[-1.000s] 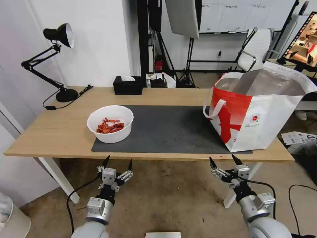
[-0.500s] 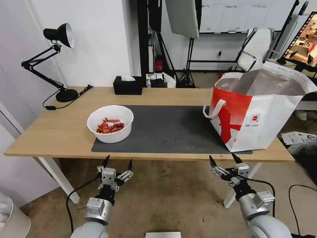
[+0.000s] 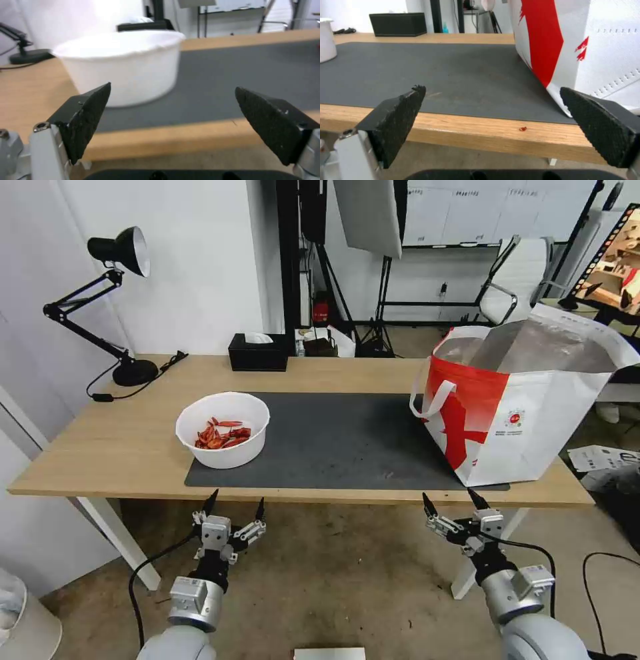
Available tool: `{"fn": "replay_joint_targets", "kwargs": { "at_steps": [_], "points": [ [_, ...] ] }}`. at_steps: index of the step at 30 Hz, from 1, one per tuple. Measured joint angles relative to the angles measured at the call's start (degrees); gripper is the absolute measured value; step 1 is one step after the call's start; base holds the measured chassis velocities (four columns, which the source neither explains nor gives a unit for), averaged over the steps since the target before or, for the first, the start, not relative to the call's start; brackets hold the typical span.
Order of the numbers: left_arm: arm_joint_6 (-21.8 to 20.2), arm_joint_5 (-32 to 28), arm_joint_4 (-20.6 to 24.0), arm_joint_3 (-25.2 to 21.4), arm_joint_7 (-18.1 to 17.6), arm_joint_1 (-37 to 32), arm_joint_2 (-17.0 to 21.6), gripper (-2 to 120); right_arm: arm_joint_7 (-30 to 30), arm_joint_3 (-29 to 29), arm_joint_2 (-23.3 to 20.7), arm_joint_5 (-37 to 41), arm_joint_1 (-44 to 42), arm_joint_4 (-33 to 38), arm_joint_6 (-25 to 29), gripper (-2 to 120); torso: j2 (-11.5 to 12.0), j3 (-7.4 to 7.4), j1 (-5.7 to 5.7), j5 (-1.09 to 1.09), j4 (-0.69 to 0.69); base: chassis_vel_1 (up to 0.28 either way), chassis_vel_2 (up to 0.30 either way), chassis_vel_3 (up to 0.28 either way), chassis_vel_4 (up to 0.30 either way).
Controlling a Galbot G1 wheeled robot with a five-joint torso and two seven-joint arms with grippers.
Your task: Pick up the trash from the table and place it into the takeout bag.
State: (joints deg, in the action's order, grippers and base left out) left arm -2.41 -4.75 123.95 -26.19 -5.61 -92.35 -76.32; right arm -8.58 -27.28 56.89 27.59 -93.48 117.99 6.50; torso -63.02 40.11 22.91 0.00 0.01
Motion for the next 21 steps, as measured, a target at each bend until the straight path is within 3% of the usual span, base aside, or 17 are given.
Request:
{"fn": "replay_joint_targets", "kwargs": {
  "at_steps": [3, 5, 6, 8, 9, 12, 13, 16, 17, 19, 20, 21],
  "points": [
    [-3.3, -3.4, 1.8, -1.3, -1.3, 1.8, 1.4, 100, 0.0, 0.0, 0.0, 0.0, 0.0, 0.0, 0.0, 100, 0.0, 0.00, 0.00, 0.00, 0.00, 0.000, 0.000, 0.000, 0.000],
    [-7.3, -10.0, 2.4, -4.1, -3.1, 5.7, 4.8, 100, 0.0, 0.0, 0.0, 0.0, 0.0, 0.0, 0.0, 100, 0.0, 0.00, 0.00, -0.01, 0.01, 0.000, 0.000, 0.000, 0.000],
    [-7.3, -10.0, 2.4, -4.1, -3.1, 5.7, 4.8, 100, 0.0, 0.0, 0.0, 0.0, 0.0, 0.0, 0.0, 100, 0.0, 0.00, 0.00, -0.01, 0.01, 0.000, 0.000, 0.000, 0.000],
    [-11.7, -17.4, 1.4, -6.3, -5.4, 11.1, 10.0, 100, 0.0, 0.0, 0.0, 0.0, 0.0, 0.0, 0.0, 100, 0.0, 0.00, 0.01, -0.02, -0.01, 0.000, 0.000, 0.000, 0.000],
    [-11.7, -17.4, 1.4, -6.3, -5.4, 11.1, 10.0, 100, 0.0, 0.0, 0.0, 0.0, 0.0, 0.0, 0.0, 100, 0.0, 0.00, 0.01, -0.02, -0.01, 0.000, 0.000, 0.000, 0.000],
    [-18.7, -27.8, -1.5, -7.4, -7.2, 19.0, 17.9, 100, 0.0, 0.0, 0.0, 0.0, 0.0, 0.1, 0.0, 100, 0.0, 0.01, 0.01, -0.02, 0.00, 0.000, 0.000, 0.000, 0.000],
    [-18.7, -27.8, -1.5, -7.4, -7.2, 19.0, 17.9, 100, 0.0, 0.0, 0.0, 0.0, 0.0, 0.1, 0.0, 100, 0.0, 0.01, 0.01, -0.02, 0.00, 0.000, 0.000, 0.000, 0.000],
    [-24.6, -37.4, -7.0, -6.1, -8.5, 27.7, 24.9, 100, 0.0, 0.0, 0.0, 0.0, 0.0, 0.1, 0.0, 100, 0.0, 0.01, 0.01, -0.02, -0.01, 0.000, 0.000, 0.000, 0.000],
    [-24.6, -37.4, -7.0, -6.1, -8.5, 27.7, 24.9, 100, 0.0, 0.0, 0.0, 0.0, 0.0, 0.1, 0.0, 100, 0.0, 0.01, 0.01, -0.02, -0.01, 0.000, 0.000, 0.000, 0.000],
    [-30.2, -44.3, -11.0, -4.6, -9.0, 33.3, 28.2, 100, 0.0, 0.0, 0.0, 0.0, 0.0, 0.1, 0.0, 100, 0.0, 0.01, 0.01, -0.01, -0.01, 0.000, 0.000, 0.000, 0.000],
    [-30.2, -44.3, -11.0, -4.6, -9.0, 33.3, 28.2, 100, 0.0, 0.0, 0.0, 0.0, 0.0, 0.1, 0.0, 100, 0.0, 0.01, 0.01, -0.01, -0.01, 0.000, 0.000, 0.000, 0.000],
    [-32.8, -47.2, -13.0, -3.7, -9.5, 35.9, 29.3, 100, 0.0, 0.0, 0.0, 0.0, 0.0, 0.1, 0.0, 100, 0.0, 0.01, 0.01, -0.01, -0.01, 0.000, 0.000, 0.000, 0.000]
  ]
}}
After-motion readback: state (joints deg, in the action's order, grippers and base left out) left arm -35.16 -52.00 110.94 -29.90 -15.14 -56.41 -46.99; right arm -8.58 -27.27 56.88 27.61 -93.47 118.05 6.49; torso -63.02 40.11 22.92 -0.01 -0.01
